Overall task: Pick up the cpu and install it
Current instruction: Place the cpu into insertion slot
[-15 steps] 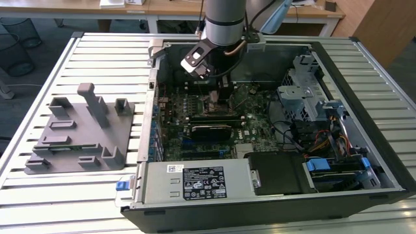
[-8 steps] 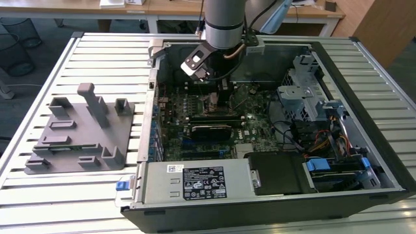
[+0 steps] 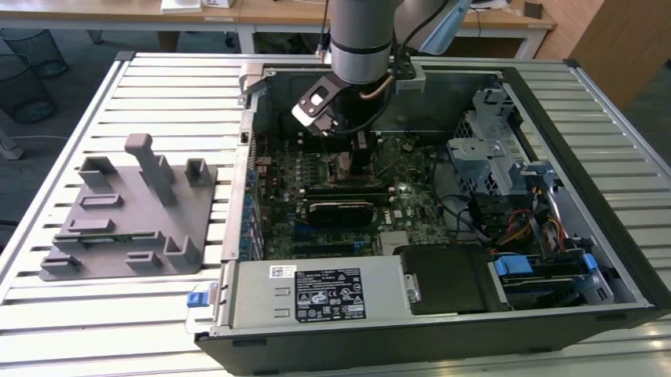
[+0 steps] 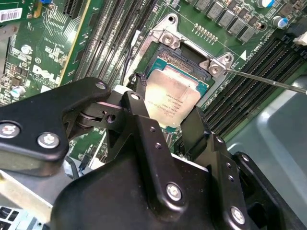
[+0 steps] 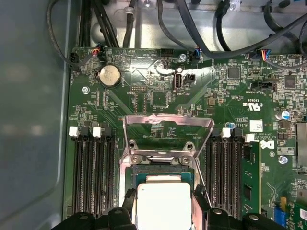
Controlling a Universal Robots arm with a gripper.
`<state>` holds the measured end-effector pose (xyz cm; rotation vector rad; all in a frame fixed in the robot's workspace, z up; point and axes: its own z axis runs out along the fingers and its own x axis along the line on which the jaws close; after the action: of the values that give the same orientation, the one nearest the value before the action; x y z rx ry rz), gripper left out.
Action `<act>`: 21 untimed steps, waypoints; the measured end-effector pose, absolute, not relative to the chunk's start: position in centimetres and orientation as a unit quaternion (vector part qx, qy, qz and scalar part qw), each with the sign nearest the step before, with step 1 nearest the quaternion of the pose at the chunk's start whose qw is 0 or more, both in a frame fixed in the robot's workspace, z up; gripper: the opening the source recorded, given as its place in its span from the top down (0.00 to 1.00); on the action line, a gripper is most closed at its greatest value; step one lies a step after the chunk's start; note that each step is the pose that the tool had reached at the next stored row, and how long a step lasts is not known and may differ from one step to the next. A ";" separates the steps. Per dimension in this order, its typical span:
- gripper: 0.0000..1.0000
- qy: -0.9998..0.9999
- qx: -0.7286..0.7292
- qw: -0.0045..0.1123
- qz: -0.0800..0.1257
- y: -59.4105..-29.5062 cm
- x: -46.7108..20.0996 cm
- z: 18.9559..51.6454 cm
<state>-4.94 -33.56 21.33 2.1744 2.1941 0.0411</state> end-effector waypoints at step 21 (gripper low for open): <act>0.46 0.703 0.711 0.026 0.013 -33.6 -5.0 19.9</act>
<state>-5.04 -33.56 19.89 2.1972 2.1710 0.0405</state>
